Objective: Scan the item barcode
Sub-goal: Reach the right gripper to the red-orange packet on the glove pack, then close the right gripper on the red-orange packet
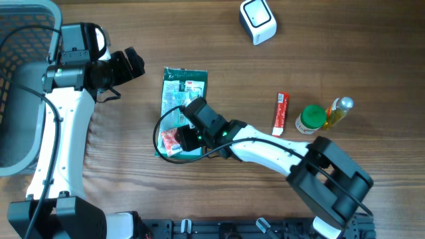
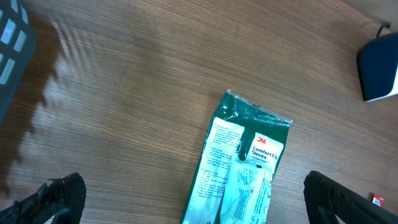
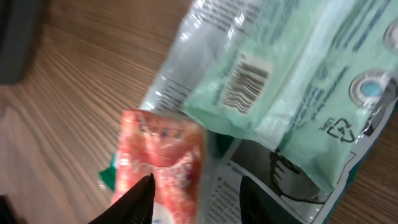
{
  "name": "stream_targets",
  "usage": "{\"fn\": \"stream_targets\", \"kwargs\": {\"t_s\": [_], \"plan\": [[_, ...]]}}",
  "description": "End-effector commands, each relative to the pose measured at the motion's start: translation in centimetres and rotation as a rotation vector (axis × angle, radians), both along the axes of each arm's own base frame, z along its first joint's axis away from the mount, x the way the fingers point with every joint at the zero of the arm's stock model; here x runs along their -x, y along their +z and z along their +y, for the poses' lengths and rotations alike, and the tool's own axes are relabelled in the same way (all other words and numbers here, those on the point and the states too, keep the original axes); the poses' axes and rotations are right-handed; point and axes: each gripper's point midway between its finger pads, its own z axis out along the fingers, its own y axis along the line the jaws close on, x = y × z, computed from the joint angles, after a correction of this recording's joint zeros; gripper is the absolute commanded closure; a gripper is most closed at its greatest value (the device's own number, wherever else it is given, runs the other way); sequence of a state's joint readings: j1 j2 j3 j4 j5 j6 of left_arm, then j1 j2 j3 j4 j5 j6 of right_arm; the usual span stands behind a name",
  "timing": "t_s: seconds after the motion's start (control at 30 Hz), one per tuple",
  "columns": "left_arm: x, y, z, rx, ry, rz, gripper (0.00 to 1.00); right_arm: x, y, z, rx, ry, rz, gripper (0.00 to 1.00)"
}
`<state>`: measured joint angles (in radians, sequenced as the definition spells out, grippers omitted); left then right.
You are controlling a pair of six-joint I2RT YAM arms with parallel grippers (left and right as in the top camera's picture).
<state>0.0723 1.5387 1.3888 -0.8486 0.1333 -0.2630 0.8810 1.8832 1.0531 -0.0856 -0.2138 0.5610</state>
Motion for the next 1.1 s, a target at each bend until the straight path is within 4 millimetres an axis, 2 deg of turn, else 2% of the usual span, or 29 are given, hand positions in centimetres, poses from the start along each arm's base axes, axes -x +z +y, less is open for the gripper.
{"fn": "stream_targets", "kwargs": {"t_s": [0.0, 0.27, 0.4, 0.53, 0.73, 1.07], "plan": [[-0.2, 0.6, 0.0, -0.003, -0.020, -0.020, 0.00, 1.1, -1.9, 0.6, -0.011, 0.025, 0.074, 0.61], [-0.2, 0.6, 0.0, -0.003, -0.020, -0.020, 0.00, 1.6, -2.0, 0.9, -0.018, 0.040, 0.085, 0.63], [-0.2, 0.6, 0.0, -0.003, -0.020, -0.020, 0.00, 1.6, -2.0, 0.9, -0.019, 0.040, 0.085, 0.69], [-0.2, 0.6, 0.0, -0.003, -0.020, -0.020, 0.00, 1.5, -1.9, 0.9, -0.019, 0.040, 0.084, 0.67], [-0.2, 0.6, 0.0, -0.003, -0.020, -0.020, 0.00, 1.2, -0.6, 1.9, -0.077, 0.056, 0.057, 0.66], [-0.2, 0.6, 0.0, -0.003, -0.020, -0.020, 0.00, 1.6, -1.4, 1.1, -0.031, 0.046, 0.084, 0.72]]}}
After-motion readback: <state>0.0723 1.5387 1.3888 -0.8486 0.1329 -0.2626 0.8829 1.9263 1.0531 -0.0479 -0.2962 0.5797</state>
